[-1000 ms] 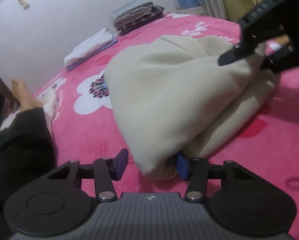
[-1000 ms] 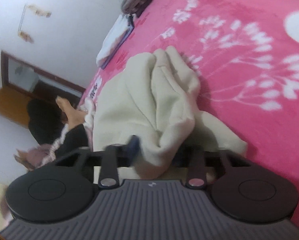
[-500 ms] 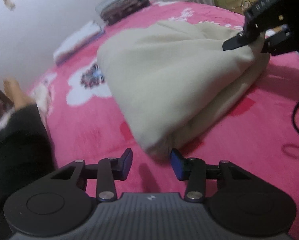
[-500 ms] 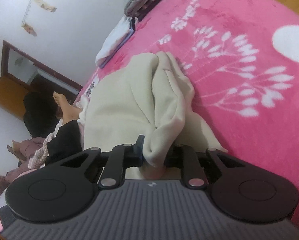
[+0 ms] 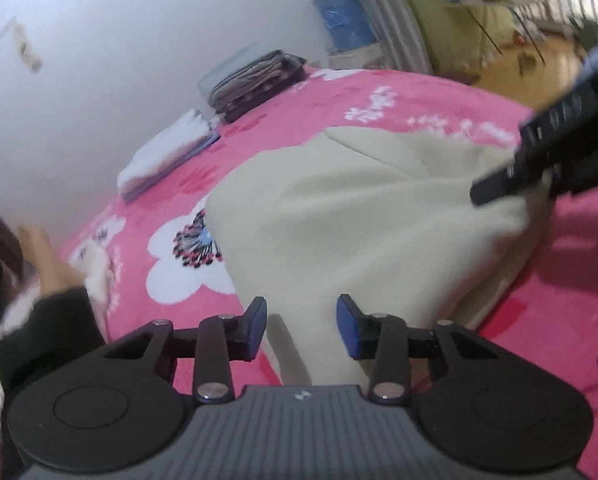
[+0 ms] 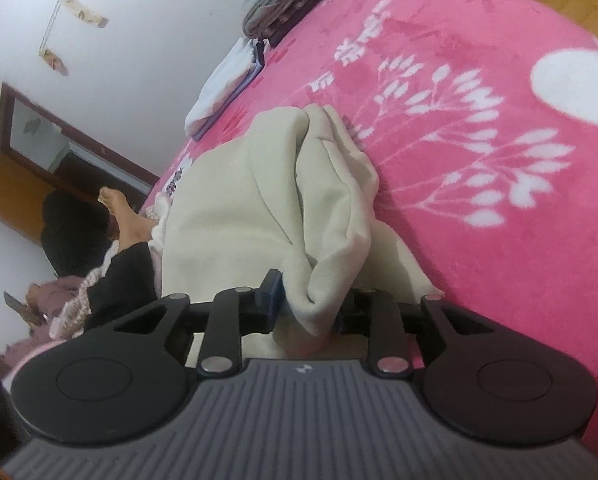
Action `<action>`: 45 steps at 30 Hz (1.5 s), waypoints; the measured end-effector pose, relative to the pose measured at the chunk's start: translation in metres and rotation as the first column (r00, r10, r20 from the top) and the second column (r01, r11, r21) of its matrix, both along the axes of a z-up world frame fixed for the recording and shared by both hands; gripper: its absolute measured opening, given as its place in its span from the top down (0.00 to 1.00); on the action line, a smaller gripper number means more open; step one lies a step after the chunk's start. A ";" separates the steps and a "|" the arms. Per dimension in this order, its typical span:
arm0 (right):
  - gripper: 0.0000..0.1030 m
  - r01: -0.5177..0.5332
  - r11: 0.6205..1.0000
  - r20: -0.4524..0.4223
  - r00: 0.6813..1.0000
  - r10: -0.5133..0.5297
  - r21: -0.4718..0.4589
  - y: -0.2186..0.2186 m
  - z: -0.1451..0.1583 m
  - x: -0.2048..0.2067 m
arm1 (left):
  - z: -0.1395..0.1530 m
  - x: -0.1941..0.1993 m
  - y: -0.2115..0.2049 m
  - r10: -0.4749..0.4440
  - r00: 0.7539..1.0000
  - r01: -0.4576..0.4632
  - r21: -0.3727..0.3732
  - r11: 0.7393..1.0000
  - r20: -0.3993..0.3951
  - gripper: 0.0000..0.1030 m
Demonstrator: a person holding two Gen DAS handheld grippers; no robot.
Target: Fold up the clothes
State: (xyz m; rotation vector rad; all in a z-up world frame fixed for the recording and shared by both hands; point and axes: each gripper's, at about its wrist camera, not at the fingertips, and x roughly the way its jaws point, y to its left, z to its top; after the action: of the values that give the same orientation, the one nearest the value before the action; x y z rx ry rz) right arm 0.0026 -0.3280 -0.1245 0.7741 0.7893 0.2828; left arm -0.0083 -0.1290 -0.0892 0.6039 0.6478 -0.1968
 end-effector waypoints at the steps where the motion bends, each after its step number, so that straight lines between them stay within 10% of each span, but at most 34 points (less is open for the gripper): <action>1: 0.70 0.003 0.999 0.008 1.000 -0.003 -0.034 0.001 0.005 -0.004 | -0.001 -0.001 -0.001 -0.007 1.000 0.007 0.010 1.000 0.002 0.69; 4: 0.55 0.031 0.976 0.058 0.998 -0.019 -0.214 0.009 0.026 -0.020 | -0.006 0.000 -0.003 -0.008 1.000 0.008 0.030 1.000 -0.008 0.69; 9: 0.63 0.144 0.821 0.245 0.969 -0.005 -0.553 0.037 0.059 -0.054 | -0.011 0.003 -0.004 -0.013 1.000 0.015 0.059 0.998 -0.021 0.69; 12: 0.82 0.146 0.796 0.340 0.937 0.078 -0.587 0.046 0.068 -0.062 | -0.015 -0.001 -0.010 -0.037 0.999 0.037 0.110 0.993 -0.006 0.69; 15: 0.87 0.013 0.775 0.182 0.974 0.133 -0.632 0.053 0.041 -0.038 | -0.019 -0.004 -0.016 -0.058 0.998 0.056 0.145 0.988 0.010 0.69; 23: 0.88 -0.024 0.815 0.057 0.996 0.070 -0.579 0.038 0.024 -0.017 | -0.025 -0.008 -0.015 -0.040 0.997 0.033 0.101 0.994 0.063 0.73; 28: 0.88 0.025 0.804 0.212 0.969 0.126 -0.595 0.055 0.063 -0.041 | -0.025 -0.012 -0.002 -0.035 0.995 0.033 0.025 0.999 0.090 0.73; 31: 0.87 -0.008 0.752 0.254 0.939 0.232 -0.659 0.081 0.081 -0.043 | -0.024 -0.012 0.004 -0.034 0.995 0.035 -0.016 0.999 0.094 0.73; 35: 0.88 -0.148 0.655 0.051 0.960 0.275 -0.741 0.105 0.028 -0.017 | -0.023 -0.013 0.013 -0.063 0.994 0.070 -0.075 0.995 0.093 0.72; 45: 0.88 -0.175 0.677 0.079 0.942 0.326 -0.715 0.126 0.069 -0.025 | -0.024 -0.015 0.023 -0.071 0.990 0.085 -0.122 0.989 0.119 0.67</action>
State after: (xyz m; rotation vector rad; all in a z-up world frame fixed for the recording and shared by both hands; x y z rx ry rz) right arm -0.0223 -0.2021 -0.0559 -0.1008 0.7319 0.2737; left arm -0.0233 -0.1064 -0.1128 0.5144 0.4975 -0.2730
